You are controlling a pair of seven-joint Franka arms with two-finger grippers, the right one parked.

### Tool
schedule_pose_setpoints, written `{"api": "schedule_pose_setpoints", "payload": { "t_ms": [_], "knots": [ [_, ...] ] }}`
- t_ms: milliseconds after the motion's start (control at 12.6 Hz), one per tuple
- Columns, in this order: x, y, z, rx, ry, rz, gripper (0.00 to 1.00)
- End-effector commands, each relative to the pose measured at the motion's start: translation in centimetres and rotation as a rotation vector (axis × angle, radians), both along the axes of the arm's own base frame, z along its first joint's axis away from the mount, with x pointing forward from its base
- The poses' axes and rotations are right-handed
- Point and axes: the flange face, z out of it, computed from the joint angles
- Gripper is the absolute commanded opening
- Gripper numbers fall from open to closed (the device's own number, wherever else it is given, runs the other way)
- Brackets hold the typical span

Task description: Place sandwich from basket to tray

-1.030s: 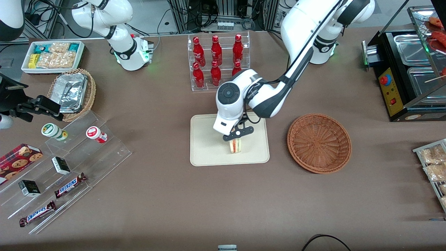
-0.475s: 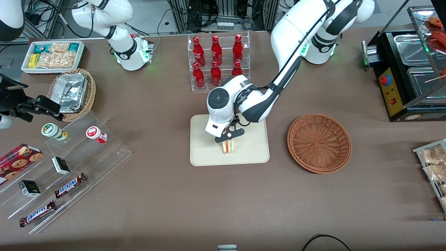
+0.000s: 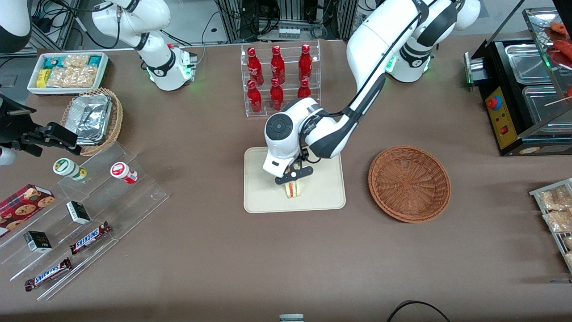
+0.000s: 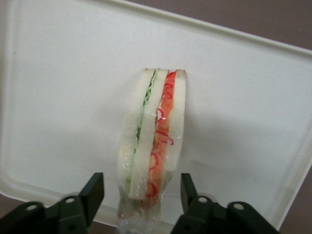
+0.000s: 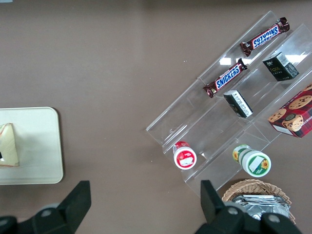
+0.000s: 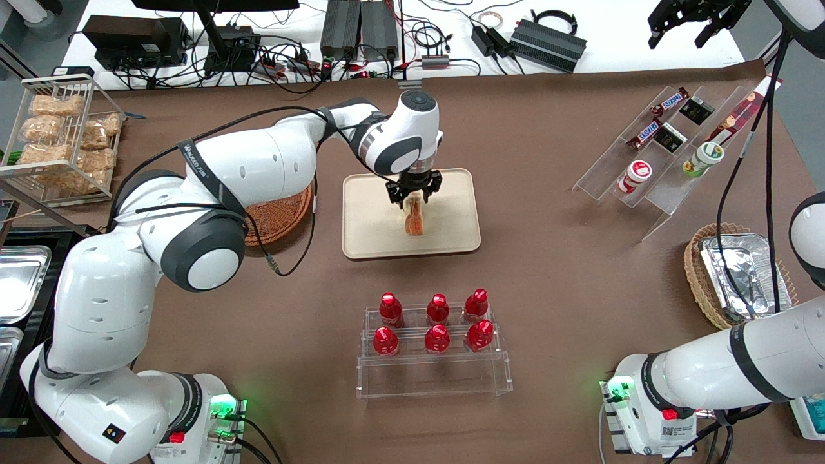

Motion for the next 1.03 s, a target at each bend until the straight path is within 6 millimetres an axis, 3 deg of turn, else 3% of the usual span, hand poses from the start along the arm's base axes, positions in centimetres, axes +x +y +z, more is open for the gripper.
{"api": "schedule_pose_setpoints", "payload": {
  "t_ms": [0, 238, 396, 554, 713, 950],
  "knots": [
    [-0.2, 0.5, 4.7, 0.037, -0.021, 0.018, 1.0],
    [-0.1, 1.7, 8.6, 0.059, -0.032, 0.004, 1.0],
    [-0.3, 4.0, 11.2, 0.133, 0.014, 0.009, 1.0],
    [1.1, 6.6, 13.3, 0.135, 0.02, -0.018, 1.0],
    [1.7, 8.8, 14.1, 0.171, 0.06, -0.058, 1.0],
    [4.1, 16.3, 15.9, 0.179, 0.11, -0.141, 1.0]
  ]
}}
